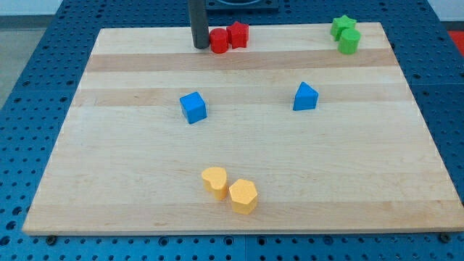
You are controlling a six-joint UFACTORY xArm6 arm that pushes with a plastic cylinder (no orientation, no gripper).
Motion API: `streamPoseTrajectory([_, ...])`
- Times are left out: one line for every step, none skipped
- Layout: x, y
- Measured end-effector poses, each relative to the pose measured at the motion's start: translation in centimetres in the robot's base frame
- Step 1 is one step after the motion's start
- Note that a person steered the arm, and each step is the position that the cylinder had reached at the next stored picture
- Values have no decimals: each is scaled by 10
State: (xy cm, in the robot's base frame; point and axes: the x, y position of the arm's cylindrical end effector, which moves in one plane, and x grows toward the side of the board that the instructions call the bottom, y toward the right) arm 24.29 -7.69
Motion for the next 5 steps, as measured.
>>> streamPoseTrajectory([-17, 21])
streamPoseTrajectory([-10, 0])
streamPoseTrajectory([44, 4])
streamPoseTrajectory([58, 76])
streamPoseTrajectory([58, 117])
